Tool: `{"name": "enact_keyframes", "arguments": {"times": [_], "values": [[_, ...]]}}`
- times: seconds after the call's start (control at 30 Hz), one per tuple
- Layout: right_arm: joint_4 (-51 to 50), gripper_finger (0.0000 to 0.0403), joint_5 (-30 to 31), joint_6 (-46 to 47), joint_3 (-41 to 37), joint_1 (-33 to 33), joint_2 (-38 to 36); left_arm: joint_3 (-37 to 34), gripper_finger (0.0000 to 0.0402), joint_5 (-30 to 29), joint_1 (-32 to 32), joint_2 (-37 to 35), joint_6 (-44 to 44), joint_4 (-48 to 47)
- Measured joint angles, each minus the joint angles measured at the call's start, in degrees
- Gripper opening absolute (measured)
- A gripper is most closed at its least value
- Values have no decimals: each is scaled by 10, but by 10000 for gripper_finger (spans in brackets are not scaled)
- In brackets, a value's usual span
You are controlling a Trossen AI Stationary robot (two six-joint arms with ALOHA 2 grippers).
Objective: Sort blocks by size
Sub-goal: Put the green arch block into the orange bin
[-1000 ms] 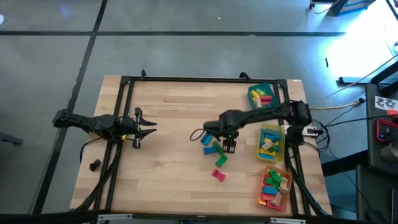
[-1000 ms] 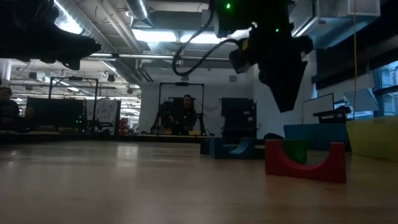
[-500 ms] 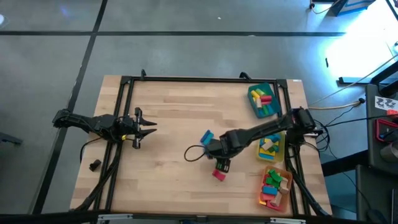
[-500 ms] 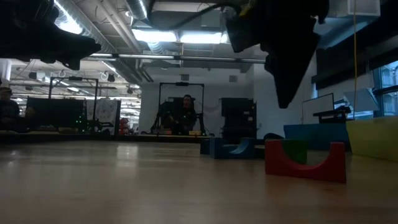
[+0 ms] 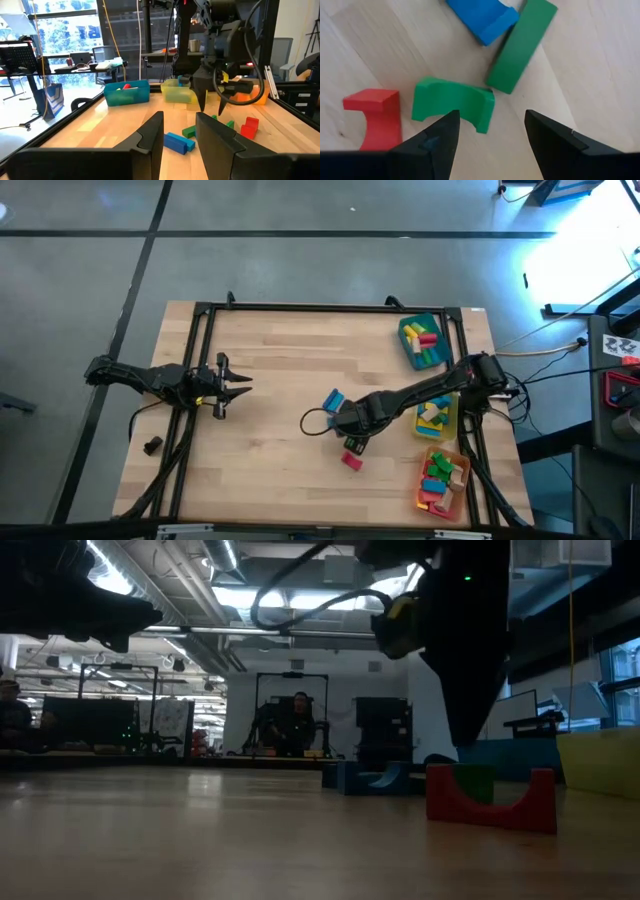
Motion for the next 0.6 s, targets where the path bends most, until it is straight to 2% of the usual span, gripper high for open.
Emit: {"name": "enact_keyframes", "arguments": {"times": [0.27,0.6], "values": [[28,222,-15,2,-27,0,0,0,100,0,0,0,0,0],[75,140,-25,1,-72,0,0,0,100,0,0,0,0,0]]}}
